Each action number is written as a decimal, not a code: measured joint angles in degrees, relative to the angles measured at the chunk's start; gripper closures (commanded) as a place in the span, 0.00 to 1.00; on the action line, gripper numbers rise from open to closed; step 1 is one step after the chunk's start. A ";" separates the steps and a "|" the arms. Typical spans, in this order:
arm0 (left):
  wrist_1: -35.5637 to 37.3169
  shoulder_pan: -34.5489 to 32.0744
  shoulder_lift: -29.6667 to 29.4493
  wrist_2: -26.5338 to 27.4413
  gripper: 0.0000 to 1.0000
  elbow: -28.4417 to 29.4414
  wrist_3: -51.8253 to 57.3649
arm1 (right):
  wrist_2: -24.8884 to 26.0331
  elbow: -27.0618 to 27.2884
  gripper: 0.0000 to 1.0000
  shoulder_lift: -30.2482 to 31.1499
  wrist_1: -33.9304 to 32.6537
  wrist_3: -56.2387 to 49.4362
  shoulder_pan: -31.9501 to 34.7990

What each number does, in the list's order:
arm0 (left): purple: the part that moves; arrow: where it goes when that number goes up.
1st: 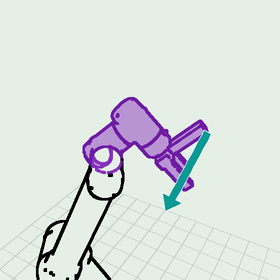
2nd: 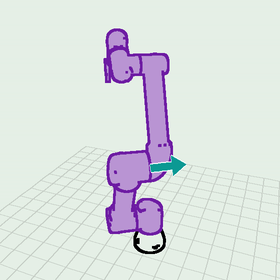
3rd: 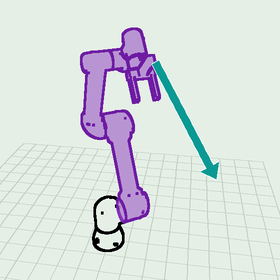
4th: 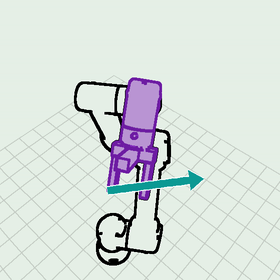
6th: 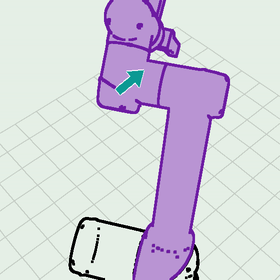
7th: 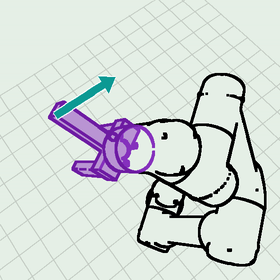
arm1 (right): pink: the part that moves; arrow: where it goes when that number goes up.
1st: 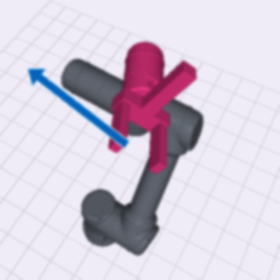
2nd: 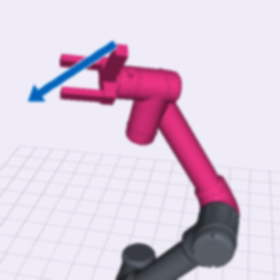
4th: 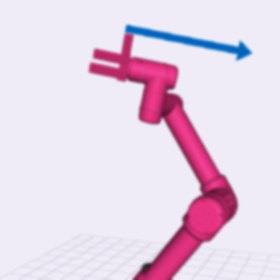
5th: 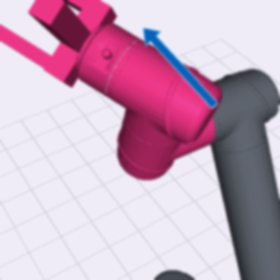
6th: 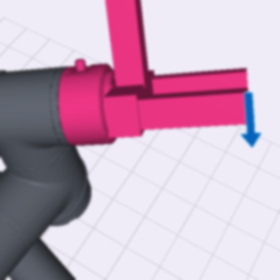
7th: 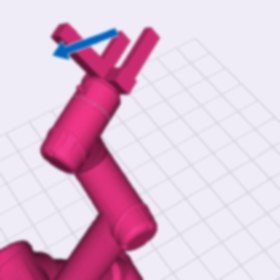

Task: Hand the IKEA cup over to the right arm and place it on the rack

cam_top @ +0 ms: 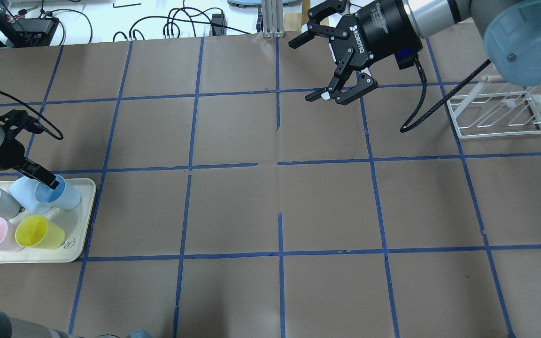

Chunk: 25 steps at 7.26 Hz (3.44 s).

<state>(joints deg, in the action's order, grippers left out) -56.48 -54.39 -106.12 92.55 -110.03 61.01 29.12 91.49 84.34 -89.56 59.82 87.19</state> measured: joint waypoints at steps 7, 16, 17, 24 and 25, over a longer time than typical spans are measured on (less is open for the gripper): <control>0.30 -0.02 0.25 -0.06 1.00 -0.51 0.45 | -8.29 0.00 0.00 -1.55 -0.11 3.00 0.00; -29.06 -2.07 7.08 -54.97 1.00 6.60 -18.29 | -8.40 -0.03 0.00 -1.63 0.02 4.41 -0.42; -31.05 -4.19 8.31 -64.98 1.00 4.90 -21.72 | -8.59 0.01 0.00 -1.63 0.05 5.73 -0.45; -29.03 -18.66 15.42 -97.43 1.00 -1.23 -35.00 | -10.46 0.63 0.00 -1.18 -0.86 14.88 0.66; -29.01 -20.51 15.91 -97.97 1.00 -1.86 -35.00 | -11.31 0.38 0.00 -1.11 -1.56 16.45 0.69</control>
<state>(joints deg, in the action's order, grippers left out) -85.49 -74.90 -90.21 -5.42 -111.89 26.00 17.80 91.87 83.24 -91.12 76.27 87.87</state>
